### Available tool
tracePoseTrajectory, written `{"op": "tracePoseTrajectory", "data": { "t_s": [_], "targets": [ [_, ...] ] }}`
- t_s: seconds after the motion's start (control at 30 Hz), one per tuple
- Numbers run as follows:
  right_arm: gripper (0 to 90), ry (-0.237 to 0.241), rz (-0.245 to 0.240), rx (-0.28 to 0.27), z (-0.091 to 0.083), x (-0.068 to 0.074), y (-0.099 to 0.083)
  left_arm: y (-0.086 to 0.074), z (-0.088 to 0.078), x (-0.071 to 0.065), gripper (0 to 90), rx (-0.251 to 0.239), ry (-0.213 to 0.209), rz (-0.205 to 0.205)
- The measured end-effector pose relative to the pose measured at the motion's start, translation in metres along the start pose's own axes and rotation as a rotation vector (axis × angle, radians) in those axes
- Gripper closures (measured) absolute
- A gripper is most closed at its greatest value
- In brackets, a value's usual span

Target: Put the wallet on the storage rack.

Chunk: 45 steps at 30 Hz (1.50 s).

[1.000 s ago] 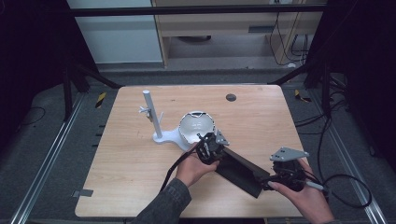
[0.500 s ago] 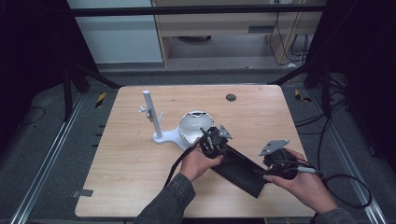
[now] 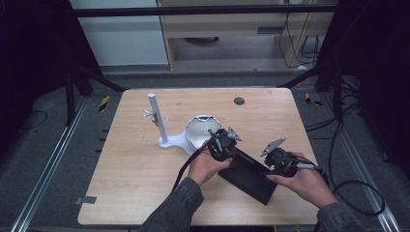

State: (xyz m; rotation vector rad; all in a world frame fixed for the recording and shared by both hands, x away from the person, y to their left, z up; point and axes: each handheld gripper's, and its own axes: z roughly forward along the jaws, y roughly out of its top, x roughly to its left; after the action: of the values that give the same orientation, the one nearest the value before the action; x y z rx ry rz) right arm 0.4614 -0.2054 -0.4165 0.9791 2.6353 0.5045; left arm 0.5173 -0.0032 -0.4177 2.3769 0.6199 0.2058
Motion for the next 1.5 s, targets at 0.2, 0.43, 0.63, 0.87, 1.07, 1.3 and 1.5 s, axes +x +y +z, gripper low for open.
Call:
{"op": "tracePoseTrajectory", "data": {
  "t_s": [0.2, 0.43, 0.63, 0.87, 1.07, 1.3, 1.5],
  "targets": [
    [50.1, 0.013, -0.006, 0.024, 0.01, -0.001, 0.006, 0.0, 0.0, 0.0, 85.9, 0.0, 0.001, -0.003],
    [54.2, 0.017, -0.022, 0.058, 0.016, -0.001, 0.01, -0.001, -0.001, 0.001, 85.7, 0.003, 0.0, -0.006],
    [56.1, 0.009, -0.024, 0.072, 0.02, -0.001, 0.011, -0.002, -0.001, 0.002, 85.6, 0.002, 0.0, -0.007],
    [56.9, 0.003, -0.03, 0.087, 0.024, -0.001, 0.012, -0.002, -0.001, 0.002, 85.2, 0.003, -0.001, -0.005],
    [60.0, 0.002, -0.035, 0.09, 0.026, 0.0, 0.012, -0.002, 0.0, 0.003, 84.9, 0.001, 0.0, -0.014],
    [79.5, 0.001, -0.055, 0.087, 0.03, 0.001, 0.013, -0.003, -0.004, 0.003, 80.3, -0.004, 0.007, -0.021],
    [84.8, -0.008, -0.105, 0.061, 0.02, -0.001, 0.008, -0.018, -0.033, 0.003, 51.8, -0.039, 0.057, -0.031]
  ]
}}
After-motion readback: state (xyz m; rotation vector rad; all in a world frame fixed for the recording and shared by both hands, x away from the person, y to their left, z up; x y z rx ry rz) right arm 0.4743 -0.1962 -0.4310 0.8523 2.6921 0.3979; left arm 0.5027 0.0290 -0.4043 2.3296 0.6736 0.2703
